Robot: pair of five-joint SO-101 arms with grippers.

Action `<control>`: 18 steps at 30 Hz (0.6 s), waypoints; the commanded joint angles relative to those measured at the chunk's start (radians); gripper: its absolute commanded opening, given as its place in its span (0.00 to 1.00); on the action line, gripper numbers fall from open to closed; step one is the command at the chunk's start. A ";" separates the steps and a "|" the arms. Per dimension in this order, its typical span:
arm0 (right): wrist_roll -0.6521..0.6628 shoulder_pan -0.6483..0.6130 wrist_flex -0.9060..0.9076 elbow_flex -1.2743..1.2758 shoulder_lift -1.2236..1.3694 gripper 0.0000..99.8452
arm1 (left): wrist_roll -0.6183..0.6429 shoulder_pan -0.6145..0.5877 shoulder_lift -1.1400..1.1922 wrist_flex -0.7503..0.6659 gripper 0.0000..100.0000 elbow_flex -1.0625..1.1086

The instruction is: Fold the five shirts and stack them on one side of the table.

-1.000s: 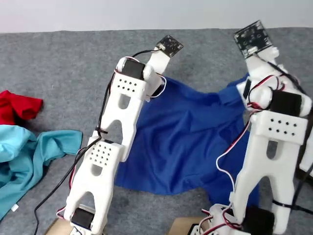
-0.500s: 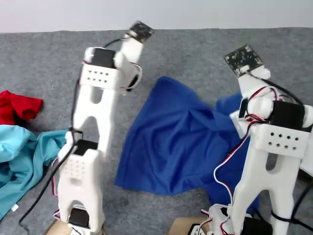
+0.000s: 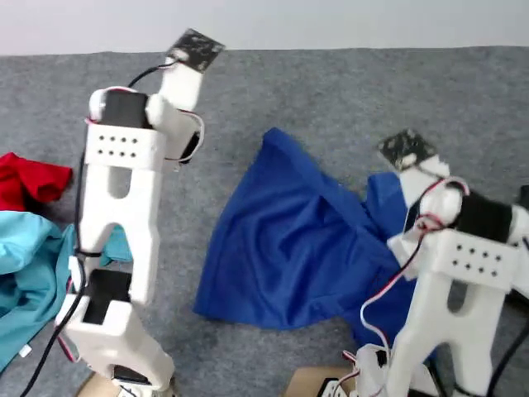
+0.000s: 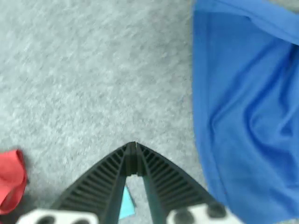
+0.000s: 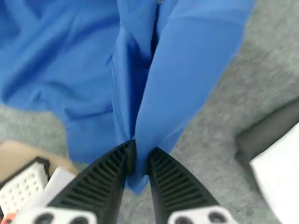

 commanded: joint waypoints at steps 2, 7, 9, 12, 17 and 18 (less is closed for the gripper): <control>0.075 0.054 0.038 0.135 -0.156 0.01 | -0.005 -0.048 -0.075 0.025 0.00 0.025; 0.160 0.131 0.021 0.302 -0.265 0.01 | -0.005 -0.054 -0.077 0.025 0.00 0.027; 0.184 0.151 -0.019 0.359 -0.297 0.01 | -0.005 -0.051 -0.077 0.025 0.00 0.027; 0.198 0.166 -0.064 0.408 -0.323 0.01 | -0.005 -0.055 -0.077 0.025 0.00 0.027; 0.198 0.168 -0.077 0.425 -0.328 0.01 | -0.005 -0.057 -0.078 0.026 0.00 0.038; 0.198 0.171 -0.077 0.425 -0.331 0.01 | -0.005 -0.055 -0.078 0.026 0.00 0.039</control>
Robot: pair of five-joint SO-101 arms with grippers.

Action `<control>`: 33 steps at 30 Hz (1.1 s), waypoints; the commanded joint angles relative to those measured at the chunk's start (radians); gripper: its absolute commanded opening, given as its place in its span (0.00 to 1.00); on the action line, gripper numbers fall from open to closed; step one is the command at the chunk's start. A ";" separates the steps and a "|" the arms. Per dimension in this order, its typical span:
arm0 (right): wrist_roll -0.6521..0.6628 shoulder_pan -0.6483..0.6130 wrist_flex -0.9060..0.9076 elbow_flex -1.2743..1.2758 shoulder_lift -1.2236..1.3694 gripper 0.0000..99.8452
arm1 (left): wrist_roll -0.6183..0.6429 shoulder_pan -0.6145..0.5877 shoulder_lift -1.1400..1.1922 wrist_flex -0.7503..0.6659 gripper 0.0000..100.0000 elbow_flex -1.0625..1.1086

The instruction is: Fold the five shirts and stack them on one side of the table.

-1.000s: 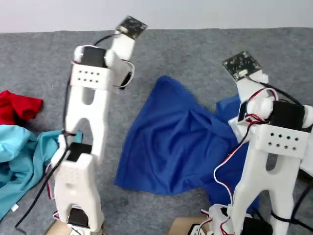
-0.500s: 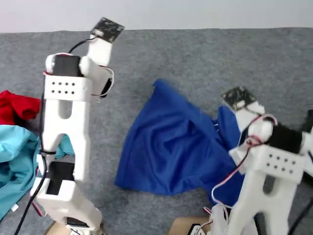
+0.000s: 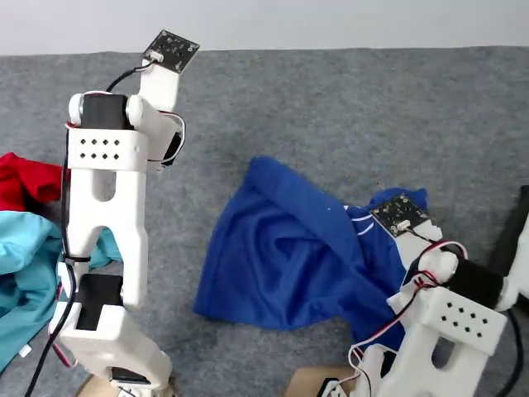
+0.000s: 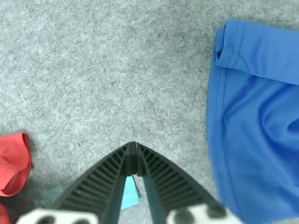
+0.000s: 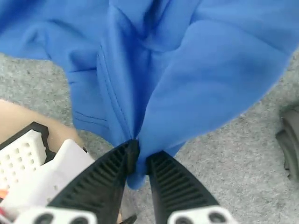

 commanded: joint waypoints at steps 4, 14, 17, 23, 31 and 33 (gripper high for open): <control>0.012 0.053 -0.018 -0.003 -0.031 0.01 | -0.005 -0.005 -0.058 0.025 0.00 0.021; 0.008 0.062 -0.018 -0.009 -0.035 0.01 | -0.005 0.140 0.052 -0.138 0.02 0.054; 0.006 0.062 -0.013 -0.040 -0.035 0.01 | -0.005 0.190 0.152 -0.190 0.07 0.053; 0.006 0.064 -0.008 -0.068 -0.035 0.01 | -0.006 0.227 0.327 -0.236 0.21 -0.004; 0.006 0.064 -0.008 -0.068 -0.035 0.01 | -0.009 0.285 0.516 -0.140 0.26 -0.309; 0.006 0.064 -0.008 -0.068 -0.035 0.01 | -0.009 0.298 0.566 -0.118 0.26 -0.383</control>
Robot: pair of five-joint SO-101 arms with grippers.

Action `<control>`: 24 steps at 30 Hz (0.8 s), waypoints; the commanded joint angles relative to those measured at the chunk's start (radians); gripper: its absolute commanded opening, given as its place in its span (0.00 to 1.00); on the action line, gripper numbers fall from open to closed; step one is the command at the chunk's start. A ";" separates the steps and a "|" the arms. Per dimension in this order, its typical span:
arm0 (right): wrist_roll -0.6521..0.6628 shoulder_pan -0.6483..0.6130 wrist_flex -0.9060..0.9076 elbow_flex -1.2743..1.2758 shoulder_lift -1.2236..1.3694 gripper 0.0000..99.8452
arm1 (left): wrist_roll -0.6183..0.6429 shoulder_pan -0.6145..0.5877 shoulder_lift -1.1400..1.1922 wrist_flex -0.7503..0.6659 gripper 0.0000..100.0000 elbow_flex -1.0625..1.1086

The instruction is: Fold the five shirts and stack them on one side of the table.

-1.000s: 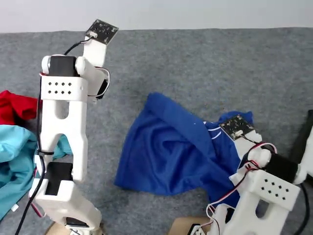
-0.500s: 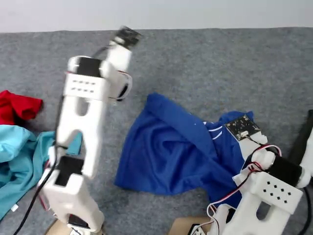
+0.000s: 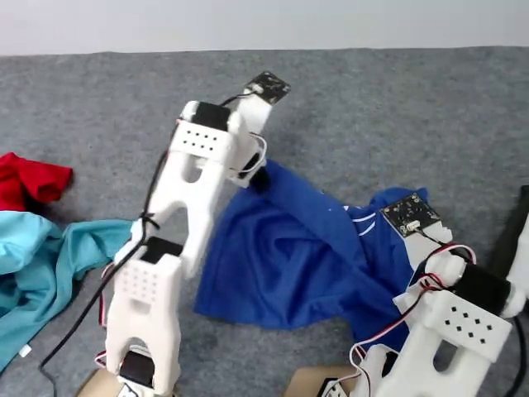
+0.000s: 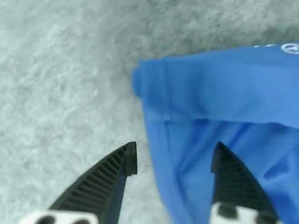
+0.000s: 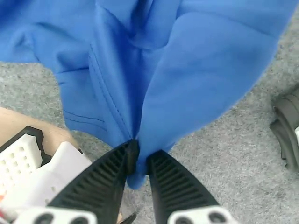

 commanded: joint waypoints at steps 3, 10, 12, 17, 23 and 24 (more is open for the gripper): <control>0.006 0.010 -0.002 -0.060 -0.019 0.01 | -0.011 0.032 0.106 0.060 0.26 -0.217; 0.006 0.010 -0.002 -0.060 -0.019 0.01 | -0.006 0.029 0.299 0.089 0.26 -0.389; 0.006 0.010 -0.002 -0.060 -0.019 0.01 | -0.006 0.029 0.347 0.097 0.26 -0.426; 0.006 0.010 -0.010 -0.060 -0.019 0.01 | -0.006 0.029 0.431 0.101 0.19 -0.516; 0.008 0.005 -0.012 -0.060 -0.019 0.01 | -0.011 0.040 0.437 0.149 0.06 -0.633; 0.008 0.005 -0.012 -0.061 -0.019 0.01 | -0.011 0.043 0.436 0.157 0.03 -0.657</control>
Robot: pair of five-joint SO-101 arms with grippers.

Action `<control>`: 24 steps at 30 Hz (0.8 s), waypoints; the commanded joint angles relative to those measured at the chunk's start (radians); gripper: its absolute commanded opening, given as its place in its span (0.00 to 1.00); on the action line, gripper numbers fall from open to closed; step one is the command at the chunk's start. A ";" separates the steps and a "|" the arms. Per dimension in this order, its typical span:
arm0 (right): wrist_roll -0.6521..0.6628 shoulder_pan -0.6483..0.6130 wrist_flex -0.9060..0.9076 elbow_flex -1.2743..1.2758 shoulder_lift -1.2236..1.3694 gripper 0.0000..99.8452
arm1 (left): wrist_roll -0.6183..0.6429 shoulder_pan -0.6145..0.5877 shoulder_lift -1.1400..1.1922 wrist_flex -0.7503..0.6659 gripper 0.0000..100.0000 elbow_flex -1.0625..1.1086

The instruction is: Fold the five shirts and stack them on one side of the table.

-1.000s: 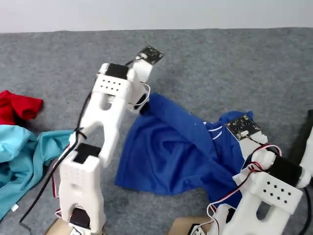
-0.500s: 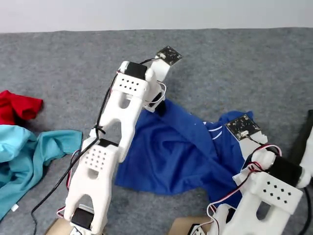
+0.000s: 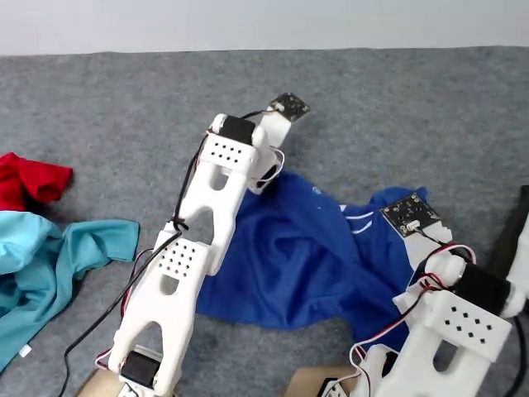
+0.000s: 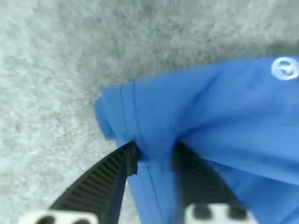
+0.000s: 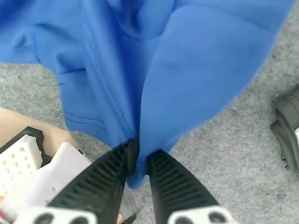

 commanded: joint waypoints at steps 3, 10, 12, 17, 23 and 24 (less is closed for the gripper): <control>0.006 0.005 -0.012 -0.077 -0.019 0.01 | -0.008 0.011 -0.021 0.046 0.00 -0.154; 0.006 0.005 -0.007 -0.281 -0.019 0.01 | -0.006 -0.006 -0.135 0.046 0.00 -0.214; 0.006 0.005 -0.012 -0.345 -0.015 0.01 | -0.006 -0.008 -0.199 0.046 0.00 -0.211; 0.006 0.005 -0.027 -0.453 -0.010 0.01 | -0.006 -0.009 -0.339 0.046 0.00 -0.209; 0.008 0.010 -0.087 -0.528 -0.008 0.01 | -0.012 -0.008 -0.526 0.048 0.00 -0.074; 0.008 0.010 -0.101 -0.528 -0.008 0.01 | -0.018 -0.008 -0.566 0.048 0.00 -0.019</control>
